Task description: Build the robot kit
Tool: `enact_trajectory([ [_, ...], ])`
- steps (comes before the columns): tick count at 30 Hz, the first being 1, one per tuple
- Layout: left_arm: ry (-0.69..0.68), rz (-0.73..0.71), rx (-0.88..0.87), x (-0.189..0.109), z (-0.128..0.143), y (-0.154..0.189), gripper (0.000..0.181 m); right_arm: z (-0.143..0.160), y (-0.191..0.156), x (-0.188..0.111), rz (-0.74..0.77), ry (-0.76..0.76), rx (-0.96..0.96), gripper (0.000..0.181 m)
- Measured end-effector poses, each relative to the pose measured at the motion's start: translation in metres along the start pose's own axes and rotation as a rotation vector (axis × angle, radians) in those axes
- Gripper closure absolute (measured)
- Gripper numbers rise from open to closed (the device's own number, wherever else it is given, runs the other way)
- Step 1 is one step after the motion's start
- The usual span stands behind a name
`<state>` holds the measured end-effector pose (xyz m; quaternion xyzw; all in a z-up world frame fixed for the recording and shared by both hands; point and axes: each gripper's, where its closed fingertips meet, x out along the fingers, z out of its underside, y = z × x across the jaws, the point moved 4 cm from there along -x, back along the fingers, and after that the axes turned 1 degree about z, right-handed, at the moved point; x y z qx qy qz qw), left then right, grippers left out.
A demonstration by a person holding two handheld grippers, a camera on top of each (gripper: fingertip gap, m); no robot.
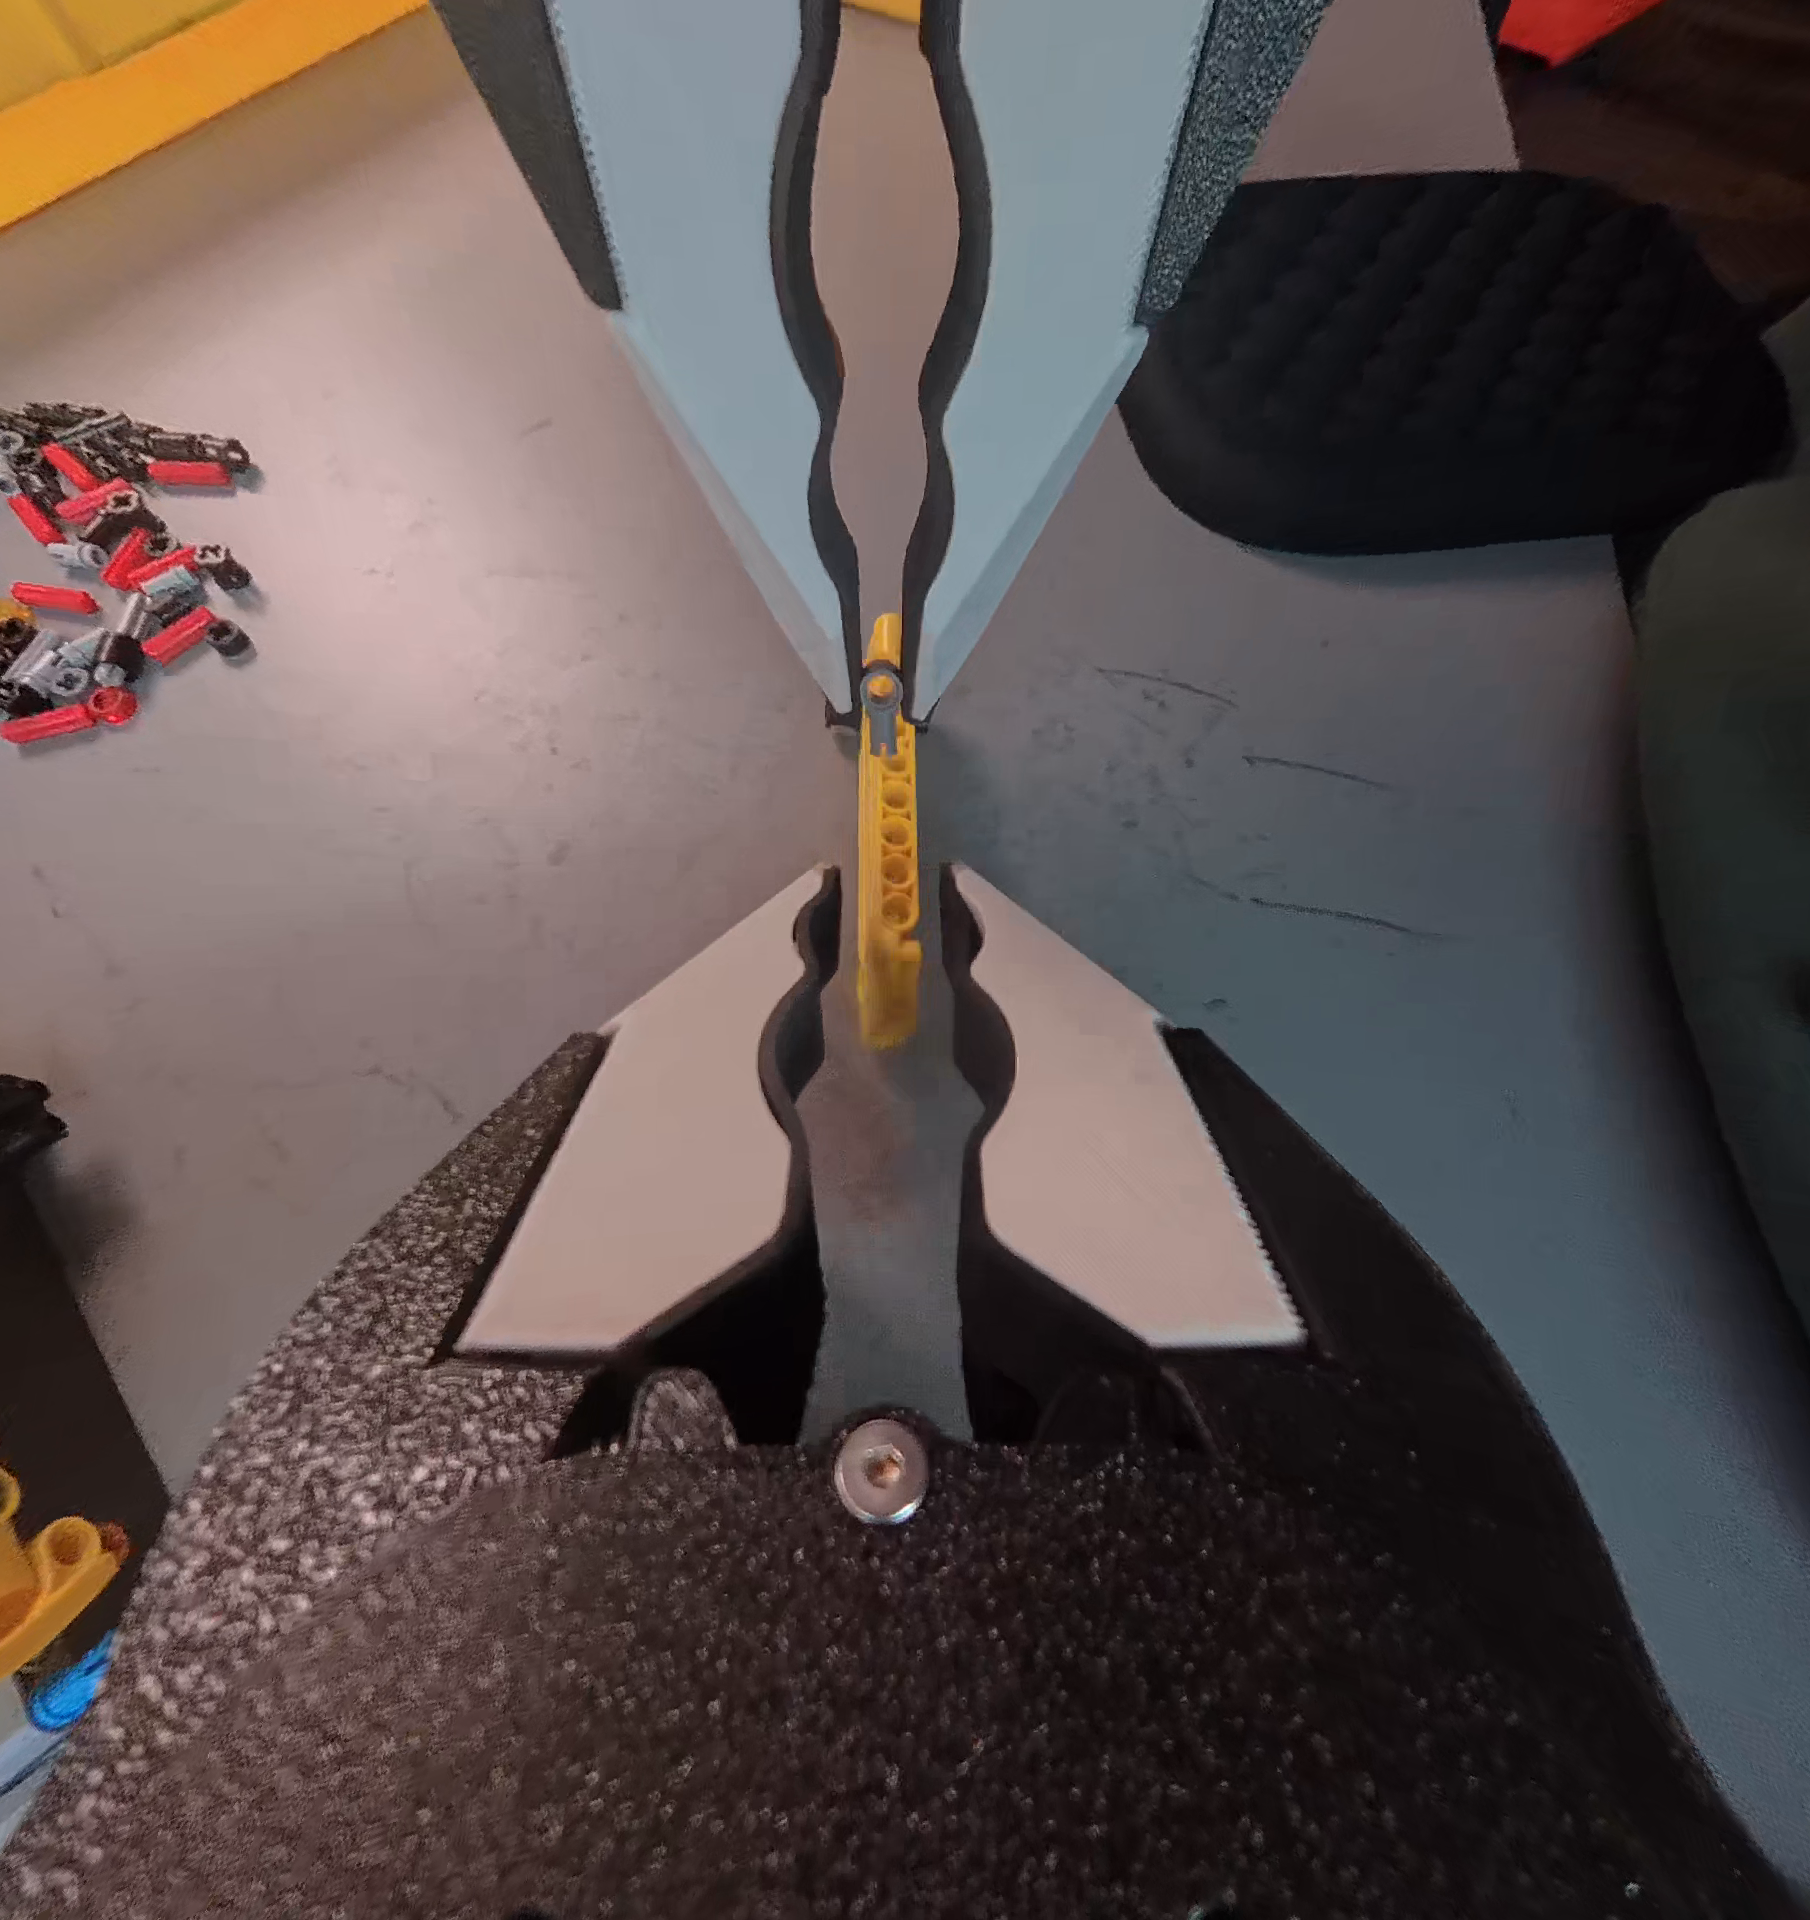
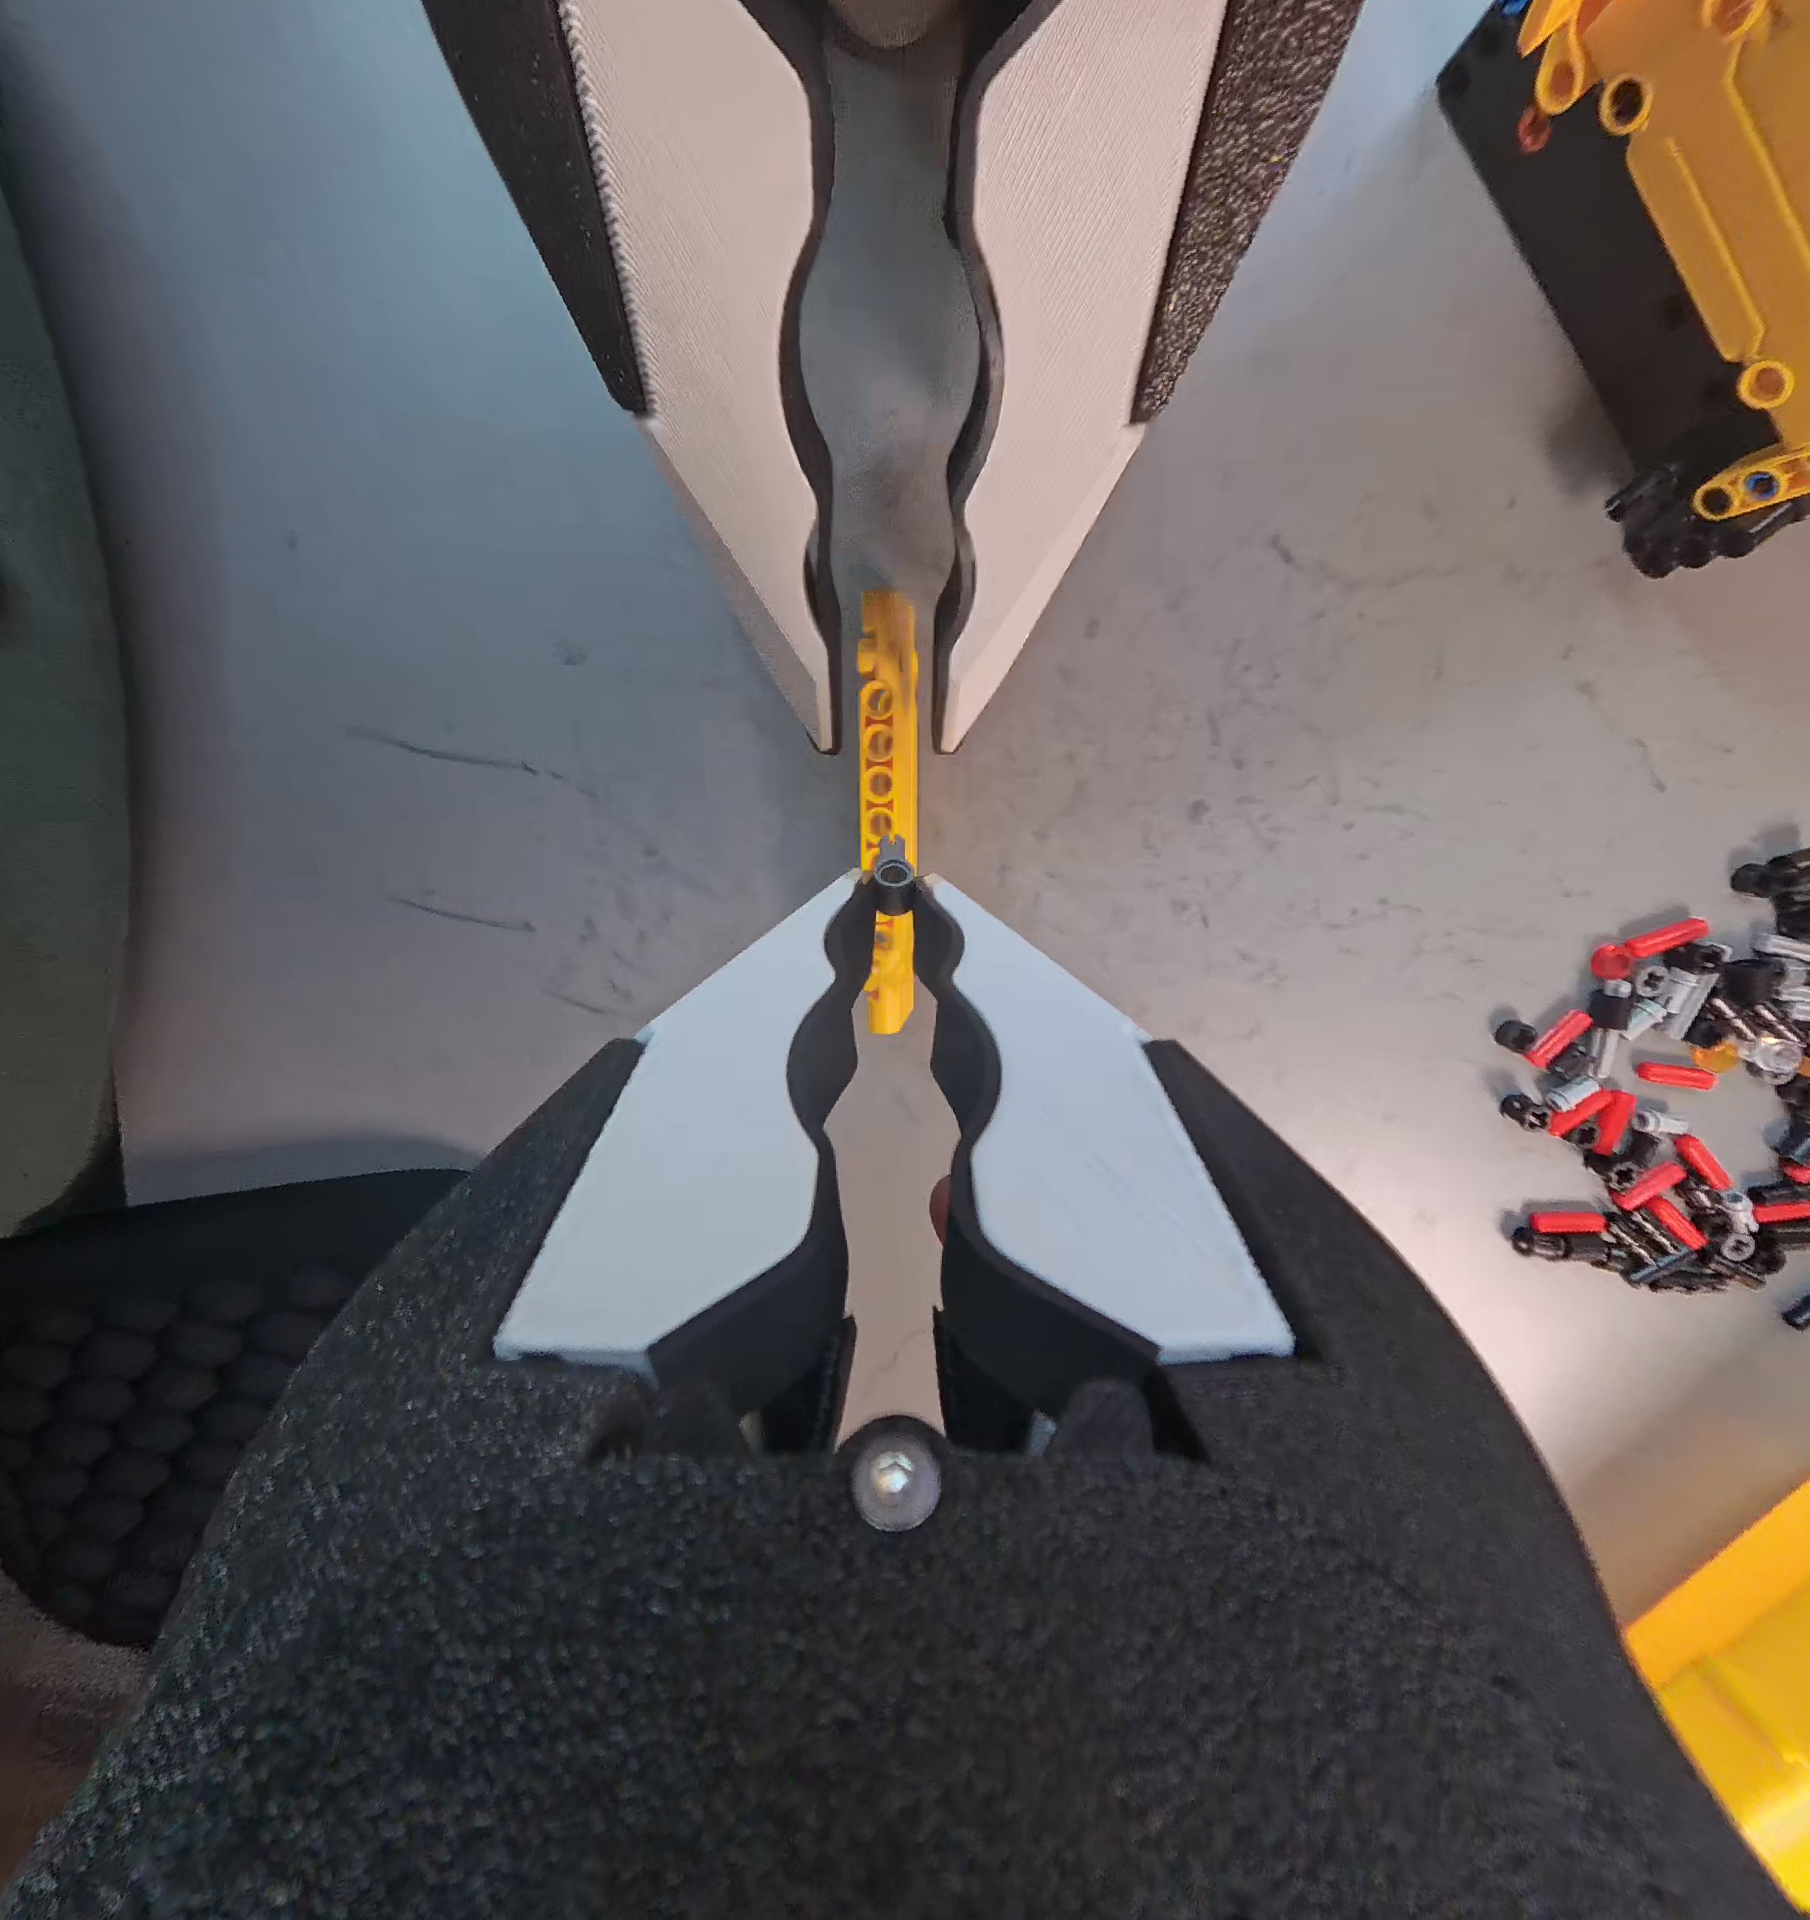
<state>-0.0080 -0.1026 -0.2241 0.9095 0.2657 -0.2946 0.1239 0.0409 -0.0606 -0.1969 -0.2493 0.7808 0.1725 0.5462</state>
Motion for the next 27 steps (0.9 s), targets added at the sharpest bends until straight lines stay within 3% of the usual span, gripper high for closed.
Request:
enact_trajectory([
  [9, 0.160, 0.021, 0.018, -0.014, -0.024, 0.009, 0.176, -0.014, -0.009, -0.012, 0.021, 0.135, -0.001, 0.175],
  [27, 0.204, 0.045, 0.006, -0.018, -0.030, 0.012, 0.178, -0.020, -0.014, -0.024, 0.022, 0.240, 0.001, 0.172],
])
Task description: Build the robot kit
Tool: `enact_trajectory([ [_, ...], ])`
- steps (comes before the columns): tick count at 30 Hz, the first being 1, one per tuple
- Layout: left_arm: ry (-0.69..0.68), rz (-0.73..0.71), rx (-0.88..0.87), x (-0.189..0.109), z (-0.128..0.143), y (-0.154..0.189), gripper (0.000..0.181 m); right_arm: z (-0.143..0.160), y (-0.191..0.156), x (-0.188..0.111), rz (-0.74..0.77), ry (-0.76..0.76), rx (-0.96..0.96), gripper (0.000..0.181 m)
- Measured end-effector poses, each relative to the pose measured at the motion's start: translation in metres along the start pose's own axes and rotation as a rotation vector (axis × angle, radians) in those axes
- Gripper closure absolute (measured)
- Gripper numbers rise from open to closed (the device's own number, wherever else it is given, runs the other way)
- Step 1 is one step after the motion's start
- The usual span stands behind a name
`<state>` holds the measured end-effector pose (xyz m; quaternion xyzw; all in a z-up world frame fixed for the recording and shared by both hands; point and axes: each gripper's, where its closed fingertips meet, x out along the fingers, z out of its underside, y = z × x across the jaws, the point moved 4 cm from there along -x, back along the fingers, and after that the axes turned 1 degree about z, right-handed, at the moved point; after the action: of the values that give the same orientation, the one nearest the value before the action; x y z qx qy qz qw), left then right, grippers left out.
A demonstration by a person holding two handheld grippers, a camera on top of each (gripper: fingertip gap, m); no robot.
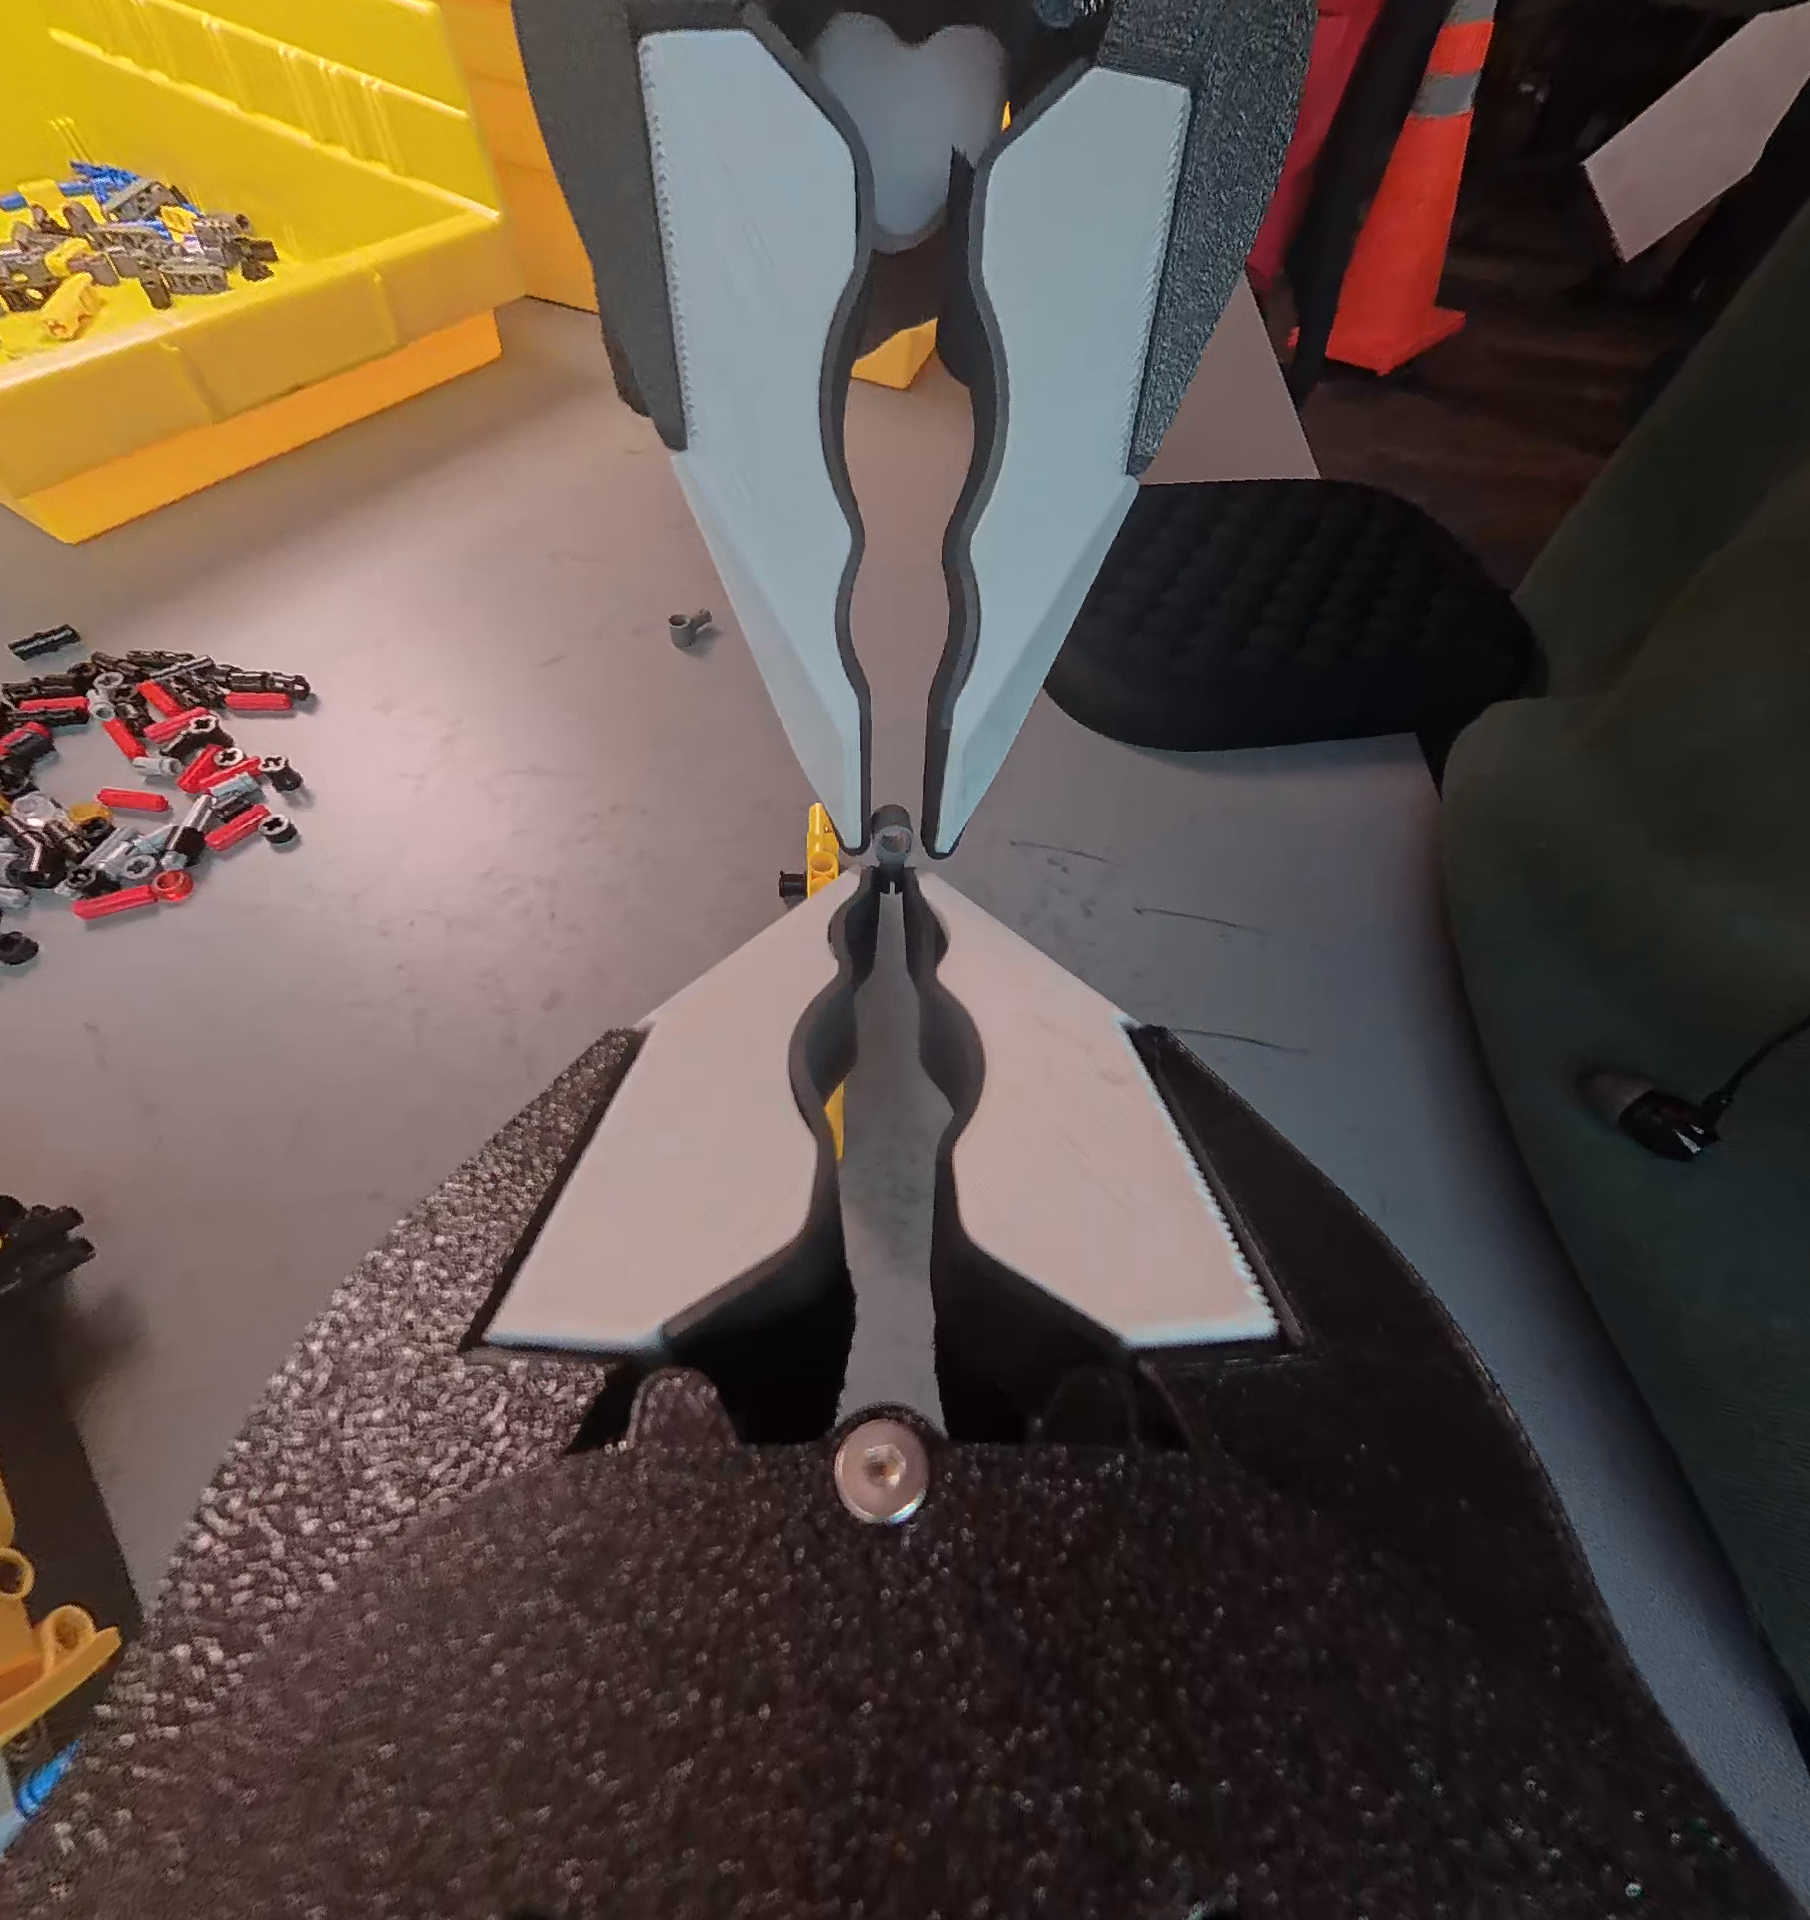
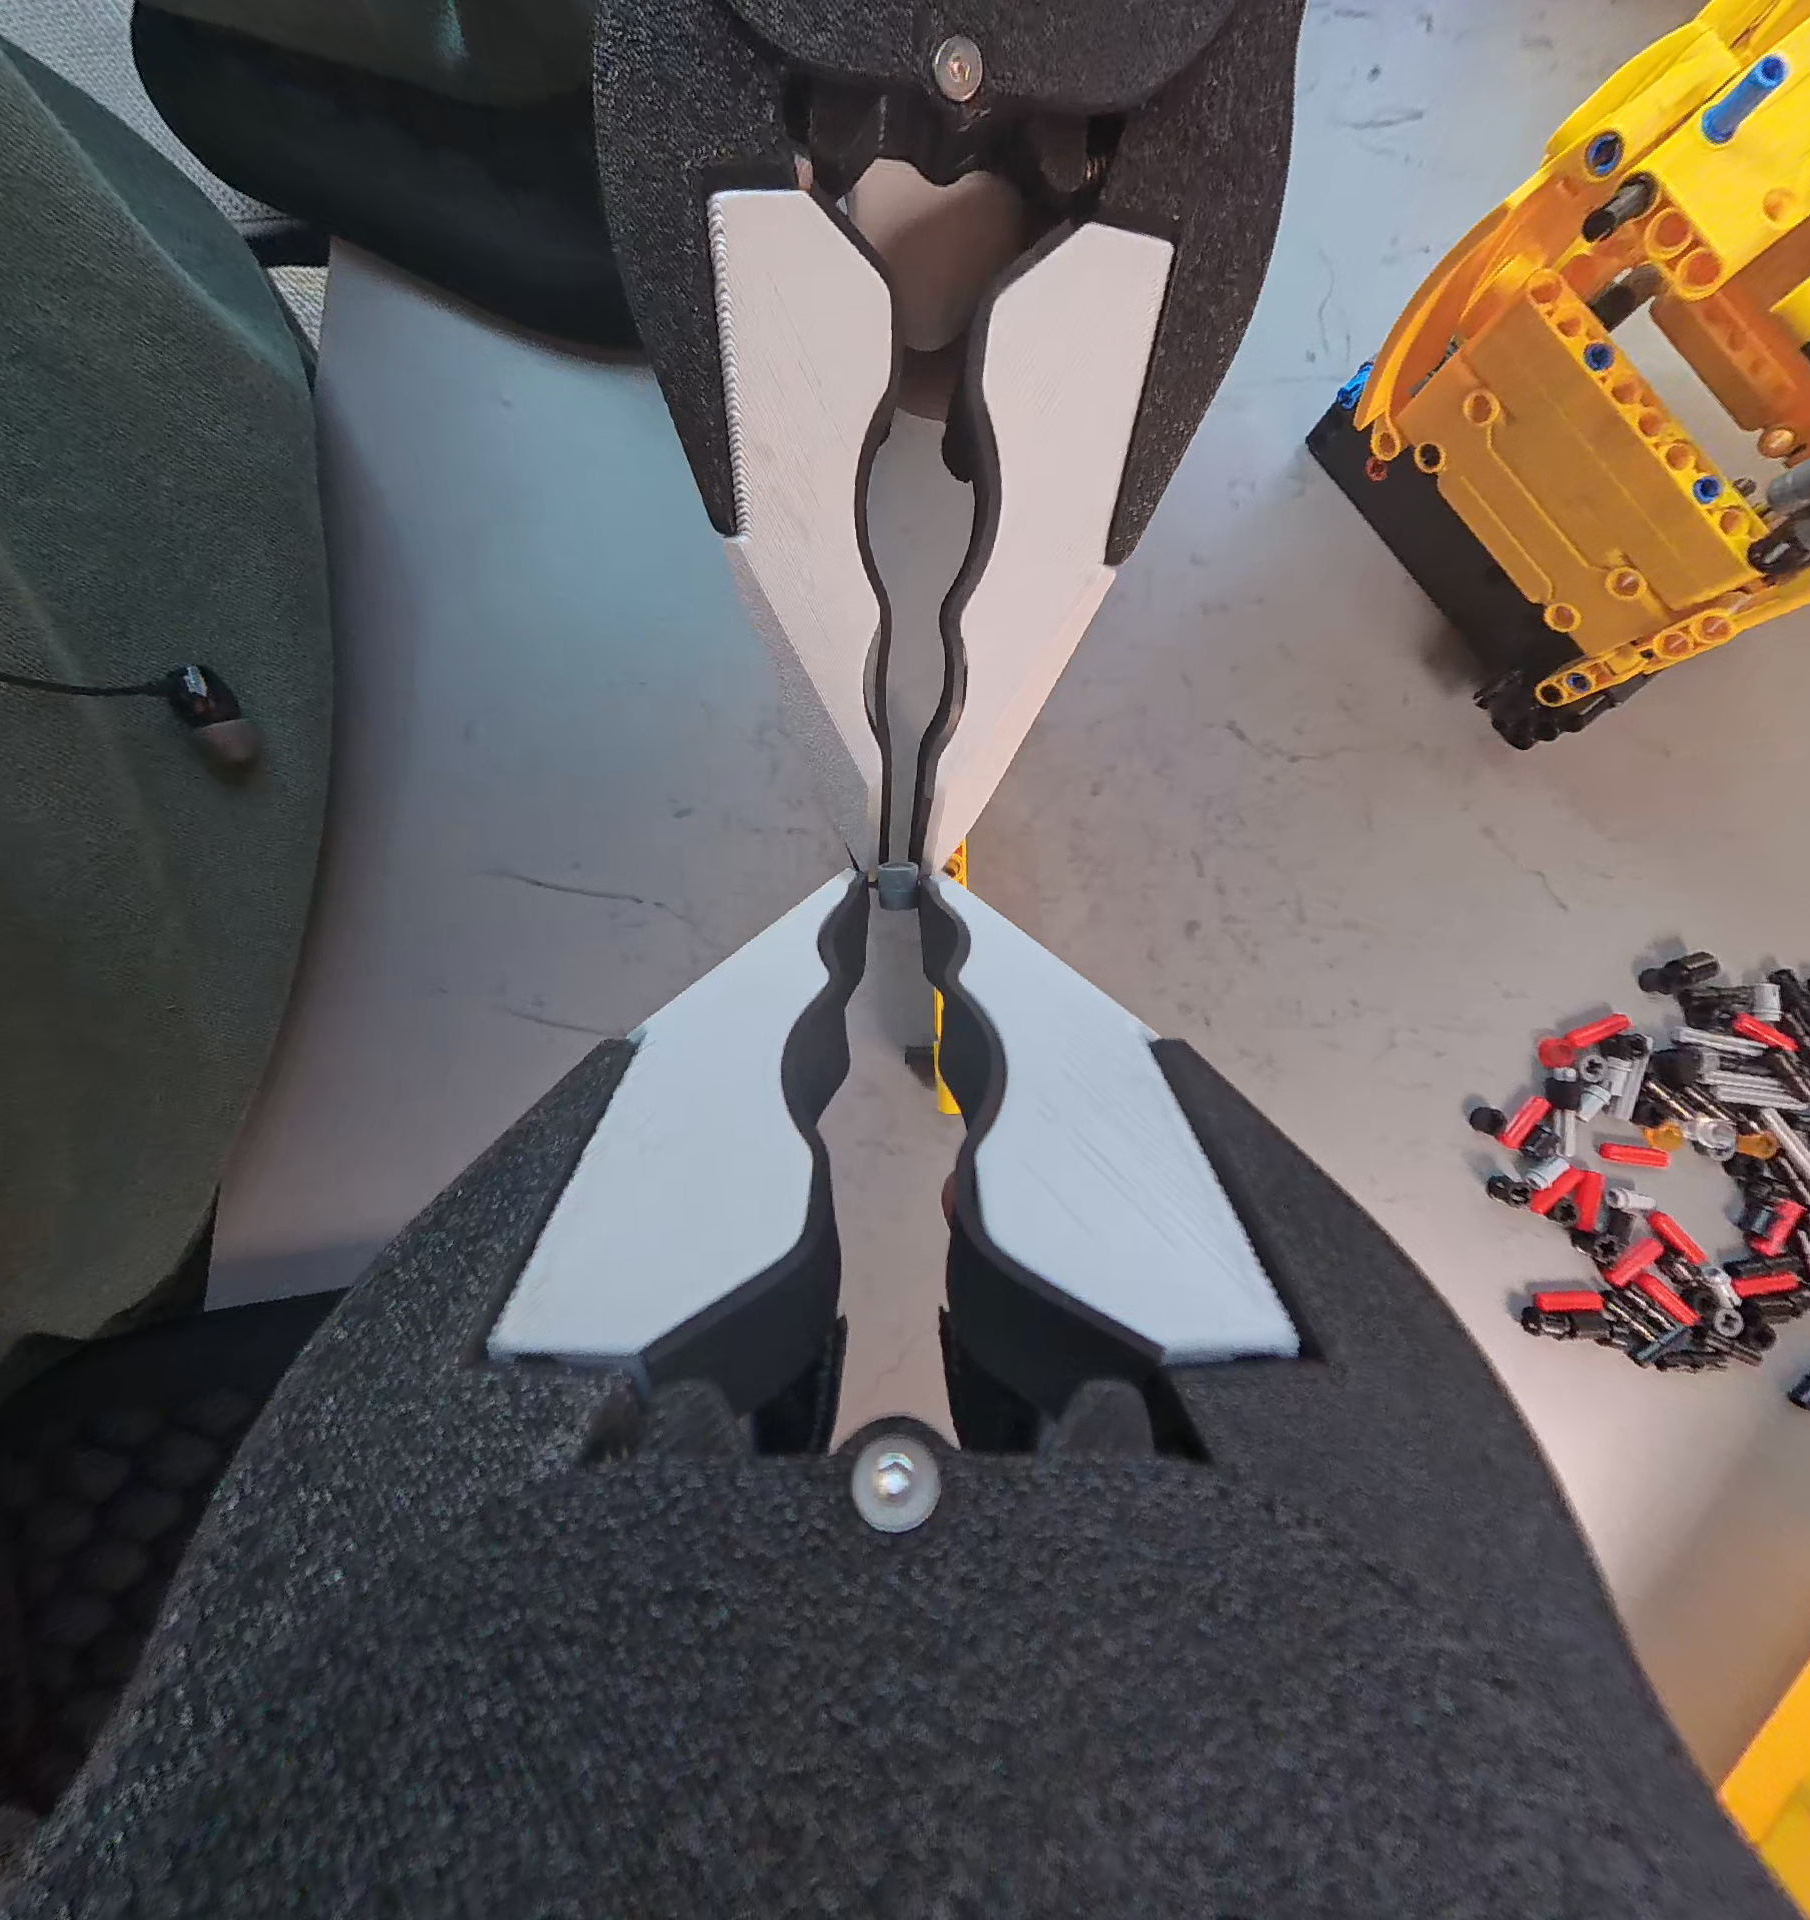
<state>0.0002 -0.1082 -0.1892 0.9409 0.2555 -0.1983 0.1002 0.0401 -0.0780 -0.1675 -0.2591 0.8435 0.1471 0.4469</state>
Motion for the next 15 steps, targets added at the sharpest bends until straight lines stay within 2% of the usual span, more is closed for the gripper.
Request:
enact_trajectory([
  [15, 0.004, -0.013, -0.001, -0.0013, 0.0000, -0.0022, 0.178, -0.0015, 0.0037, 0.0004, 0.009, -0.012, -0.008, 0.174],
])
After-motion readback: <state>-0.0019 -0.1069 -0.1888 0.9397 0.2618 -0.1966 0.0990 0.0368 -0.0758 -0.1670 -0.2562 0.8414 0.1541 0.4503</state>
